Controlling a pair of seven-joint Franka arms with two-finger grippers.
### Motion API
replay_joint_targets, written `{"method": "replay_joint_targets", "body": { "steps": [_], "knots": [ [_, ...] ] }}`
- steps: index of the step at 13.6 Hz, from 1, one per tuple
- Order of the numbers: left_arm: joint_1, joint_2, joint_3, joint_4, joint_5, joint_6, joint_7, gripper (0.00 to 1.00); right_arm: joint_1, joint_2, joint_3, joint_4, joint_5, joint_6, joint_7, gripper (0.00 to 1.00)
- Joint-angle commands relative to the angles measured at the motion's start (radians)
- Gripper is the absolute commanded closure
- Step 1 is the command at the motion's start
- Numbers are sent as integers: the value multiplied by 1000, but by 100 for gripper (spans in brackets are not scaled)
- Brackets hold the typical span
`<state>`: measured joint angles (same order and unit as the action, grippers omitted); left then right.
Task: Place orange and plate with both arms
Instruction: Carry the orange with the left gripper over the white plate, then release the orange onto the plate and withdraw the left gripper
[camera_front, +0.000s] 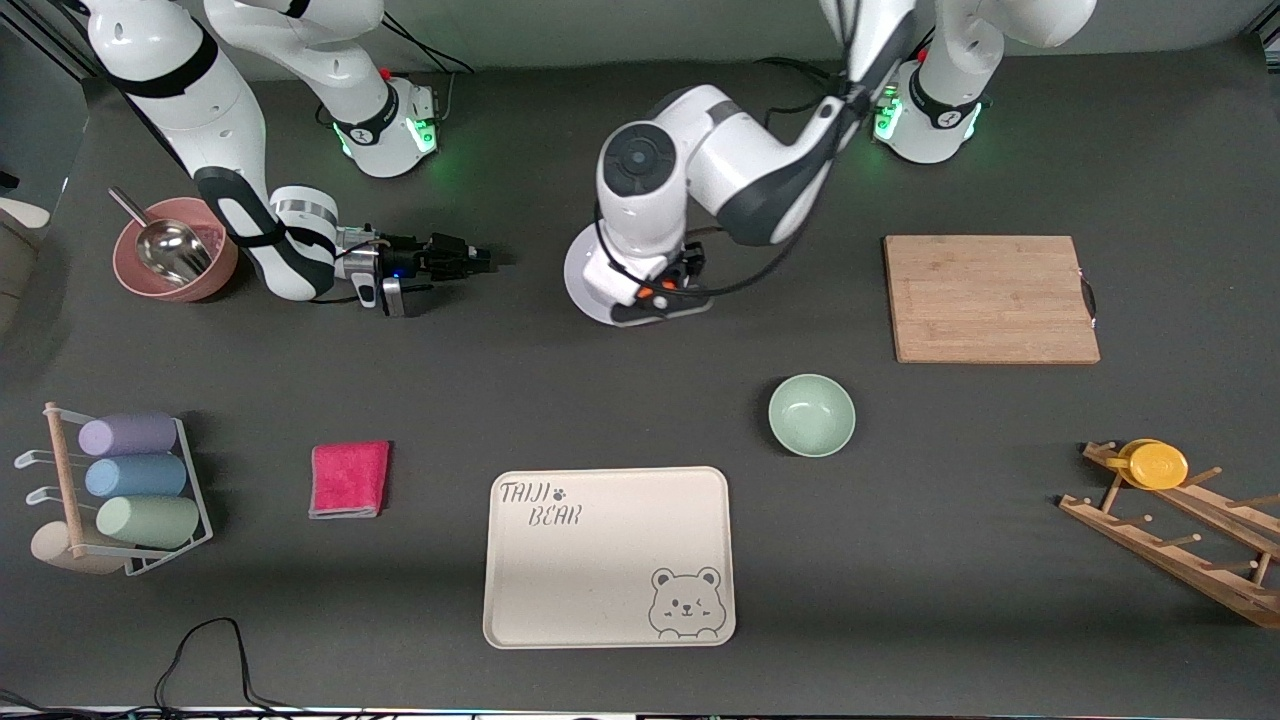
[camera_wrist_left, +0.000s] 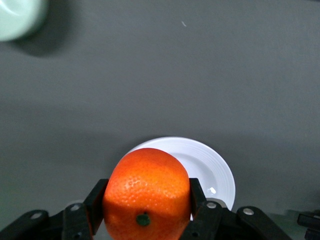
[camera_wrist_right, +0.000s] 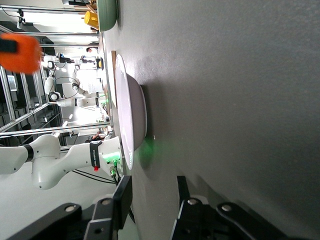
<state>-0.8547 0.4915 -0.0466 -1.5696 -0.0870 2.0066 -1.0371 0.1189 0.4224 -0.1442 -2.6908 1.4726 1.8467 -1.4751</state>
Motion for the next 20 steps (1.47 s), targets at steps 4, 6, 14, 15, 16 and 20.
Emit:
{"method": "replay_joint_targets", "body": {
  "steps": [4, 6, 14, 15, 16, 20],
  "knots": [
    [-104, 16, 22, -151, -14, 199, -70, 100, 2, 24, 2, 6, 28, -6, -5, 57],
    [-125, 18, 22, -199, -13, 253, -95, 100, 2, 26, 2, 6, 28, -6, -7, 57],
    [-165, 62, 22, -262, -13, 391, -161, 100, 2, 26, 2, 6, 28, -6, -7, 57],
    [-165, 68, 22, -262, -14, 396, -164, 92, 2, 26, 3, 6, 28, -4, -7, 57],
    [-165, 70, 22, -262, -14, 394, -167, 34, 2, 26, 2, 6, 28, -6, -7, 57],
    [-165, 61, 22, -260, -13, 382, -198, 0, 4, 26, 2, 6, 28, -6, -7, 57]
  ]
}}
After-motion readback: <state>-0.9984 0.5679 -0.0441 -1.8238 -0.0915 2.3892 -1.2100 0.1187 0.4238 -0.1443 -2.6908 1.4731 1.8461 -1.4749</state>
